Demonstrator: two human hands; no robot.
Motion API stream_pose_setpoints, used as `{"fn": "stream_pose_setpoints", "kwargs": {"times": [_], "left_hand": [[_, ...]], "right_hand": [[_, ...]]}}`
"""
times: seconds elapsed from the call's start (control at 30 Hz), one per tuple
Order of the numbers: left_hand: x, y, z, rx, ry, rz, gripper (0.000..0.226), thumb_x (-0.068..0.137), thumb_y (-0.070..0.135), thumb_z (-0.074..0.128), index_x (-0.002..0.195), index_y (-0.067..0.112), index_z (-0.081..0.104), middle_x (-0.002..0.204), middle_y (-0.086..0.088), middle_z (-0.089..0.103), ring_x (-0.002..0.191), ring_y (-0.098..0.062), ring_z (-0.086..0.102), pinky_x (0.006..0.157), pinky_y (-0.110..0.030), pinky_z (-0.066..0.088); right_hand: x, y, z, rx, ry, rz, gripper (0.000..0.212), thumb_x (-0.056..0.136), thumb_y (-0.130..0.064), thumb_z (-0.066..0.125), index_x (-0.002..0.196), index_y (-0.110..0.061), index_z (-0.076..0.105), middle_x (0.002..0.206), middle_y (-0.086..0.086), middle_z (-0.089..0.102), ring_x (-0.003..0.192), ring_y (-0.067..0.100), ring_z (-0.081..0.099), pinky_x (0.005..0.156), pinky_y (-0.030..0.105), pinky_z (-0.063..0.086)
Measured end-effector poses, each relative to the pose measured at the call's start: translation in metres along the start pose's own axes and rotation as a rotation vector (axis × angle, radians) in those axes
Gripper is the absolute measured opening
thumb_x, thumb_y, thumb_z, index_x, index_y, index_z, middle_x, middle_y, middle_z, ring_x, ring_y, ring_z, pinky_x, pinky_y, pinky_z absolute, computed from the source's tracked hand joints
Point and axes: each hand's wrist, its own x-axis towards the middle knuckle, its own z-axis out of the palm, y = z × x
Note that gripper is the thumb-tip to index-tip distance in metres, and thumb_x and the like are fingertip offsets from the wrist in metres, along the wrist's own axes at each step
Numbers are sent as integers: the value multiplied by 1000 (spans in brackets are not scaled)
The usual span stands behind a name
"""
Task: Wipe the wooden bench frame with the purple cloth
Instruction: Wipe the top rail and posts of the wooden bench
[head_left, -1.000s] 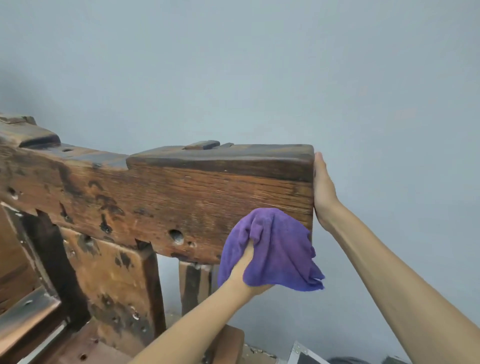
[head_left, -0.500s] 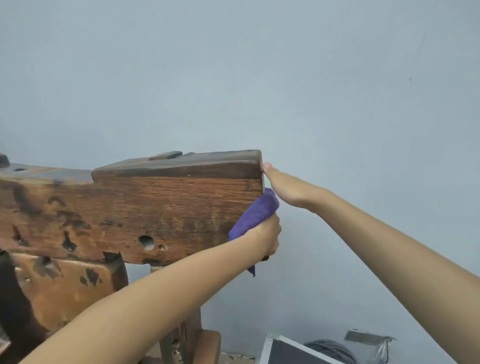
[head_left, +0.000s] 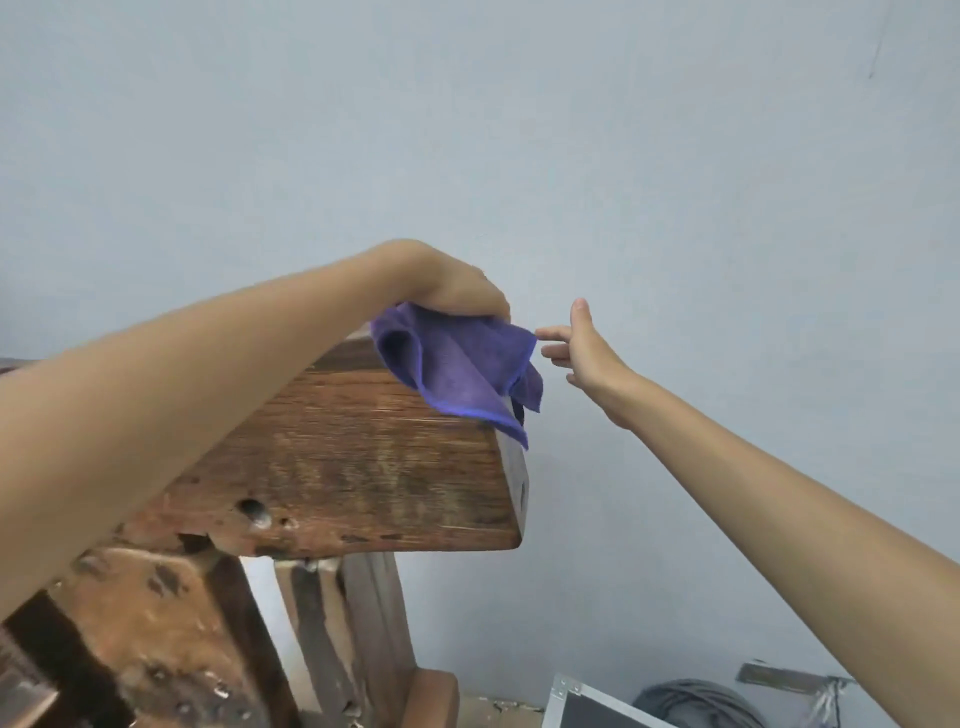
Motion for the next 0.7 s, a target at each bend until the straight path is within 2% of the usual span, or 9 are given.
{"fn": "stream_pose_setpoints", "kwargs": {"times": [0.03, 0.1, 0.2, 0.27, 0.37, 0.43, 0.53, 0.6, 0.7], "left_hand": [[3, -8, -1, -84, -37, 5, 64, 73, 65, 43, 126, 38, 65, 137, 9, 63, 126, -22, 59, 114, -46, 38], [5, -33, 8, -254, 28, 48, 54, 78, 73, 40, 119, 49, 67, 130, 19, 66, 123, -12, 60, 114, -42, 35], [13, -63, 16, -411, 305, -68, 45, 84, 73, 44, 80, 42, 75, 85, 19, 76, 84, -13, 72, 83, -32, 44], [7, -89, 19, -391, 371, -175, 44, 87, 67, 47, 69, 35, 72, 75, 17, 74, 74, -15, 69, 71, -28, 39], [-3, -113, 21, -414, 227, -220, 44, 98, 59, 40, 90, 35, 77, 94, 15, 78, 90, -10, 72, 86, -32, 44], [-3, -114, 21, -377, 251, -219, 45, 101, 55, 37, 104, 33, 75, 111, 12, 74, 107, -13, 67, 101, -38, 41], [-6, -105, 21, -395, 217, -265, 49, 99, 63, 32, 114, 39, 72, 123, 15, 69, 113, -8, 62, 108, -38, 34], [-11, -97, 21, -453, 207, -253, 51, 98, 66, 32, 118, 41, 71, 126, 18, 67, 115, -5, 61, 113, -37, 33], [-11, -75, 28, -416, 253, -61, 49, 102, 61, 28, 136, 43, 59, 145, 21, 55, 134, -4, 49, 122, -39, 24]], "right_hand": [[7, 3, 2, 61, -26, 8, 84, 102, -65, -2, 137, -23, 63, 139, 10, 60, 137, 23, 50, 121, 45, 30], [13, 3, 11, 154, -47, -9, 82, 103, -63, -1, 129, -21, 65, 130, 10, 64, 128, 22, 56, 114, 41, 39], [24, 5, 26, 229, -103, -50, 76, 105, -61, 2, 112, -24, 68, 117, 5, 70, 112, 15, 65, 96, 33, 48], [26, 3, 41, 241, -147, -75, 71, 106, -60, 3, 103, -30, 68, 111, 0, 73, 104, 9, 67, 90, 31, 50], [25, 2, 58, 239, -168, -178, 70, 106, -58, 6, 112, -29, 70, 118, -3, 74, 115, 14, 64, 106, 40, 47], [21, -2, 65, 236, -145, -242, 64, 106, -56, 12, 116, -31, 70, 121, -7, 73, 120, 15, 62, 112, 43, 43], [17, -17, 64, 274, -48, -367, 47, 108, -46, 27, 126, -29, 66, 133, -11, 66, 129, 11, 56, 117, 42, 39], [18, -39, 54, 308, -4, -445, 43, 108, -41, 31, 131, -28, 65, 137, -13, 63, 132, 6, 53, 116, 36, 38], [17, -79, 32, 259, -78, -529, 45, 107, -39, 33, 116, -25, 75, 121, -16, 72, 116, -2, 63, 99, 25, 41]]}}
